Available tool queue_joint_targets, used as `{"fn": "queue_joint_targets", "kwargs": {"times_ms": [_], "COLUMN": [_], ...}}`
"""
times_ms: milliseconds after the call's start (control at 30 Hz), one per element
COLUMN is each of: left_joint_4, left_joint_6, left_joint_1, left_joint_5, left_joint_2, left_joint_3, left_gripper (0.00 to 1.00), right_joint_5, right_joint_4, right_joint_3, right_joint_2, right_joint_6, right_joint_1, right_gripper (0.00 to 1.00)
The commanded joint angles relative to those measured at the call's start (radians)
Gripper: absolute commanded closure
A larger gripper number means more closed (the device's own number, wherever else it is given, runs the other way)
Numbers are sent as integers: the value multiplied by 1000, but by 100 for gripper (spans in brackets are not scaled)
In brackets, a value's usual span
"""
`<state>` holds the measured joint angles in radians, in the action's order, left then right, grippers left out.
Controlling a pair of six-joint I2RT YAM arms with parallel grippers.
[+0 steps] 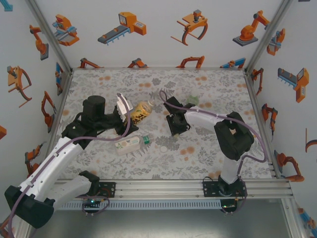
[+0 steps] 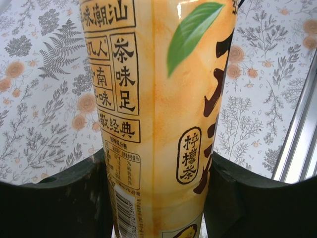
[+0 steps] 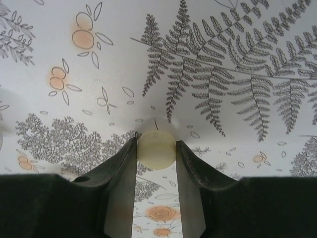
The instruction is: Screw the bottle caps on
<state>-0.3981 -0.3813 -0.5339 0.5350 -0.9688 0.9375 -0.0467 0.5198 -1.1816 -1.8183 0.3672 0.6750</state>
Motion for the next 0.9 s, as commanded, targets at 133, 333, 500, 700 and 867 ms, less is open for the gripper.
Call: {"fn": "queue_joint_targets", "kwargs": {"times_ms": [133,333,500,700,867], "left_joint_4": [-22,-24,-42,-105,-163], "left_joint_6": [-44,-86,-147,-258,-310], "left_joint_1": [3,-24,-67,-131,-182], "left_joint_5": [101,131,136,130,113], "left_joint_2": [-11,6,31,44,33], "left_joint_3": [-1,-15,-27,-26,-22], "left_gripper": [100,100,100,100,100], "right_joint_5": [21,271,496,723,856], "right_joint_4": [-26,-131,-171,-119,-80], "right_joint_3": [80,192,223,166,130], "right_joint_2": [274,563,782,926,976], "right_joint_6": [-61,-183,-294,-458,-595], "right_joint_1": [1,-14,-19,-19,-14], "right_gripper": [83,96,100,100,100]}}
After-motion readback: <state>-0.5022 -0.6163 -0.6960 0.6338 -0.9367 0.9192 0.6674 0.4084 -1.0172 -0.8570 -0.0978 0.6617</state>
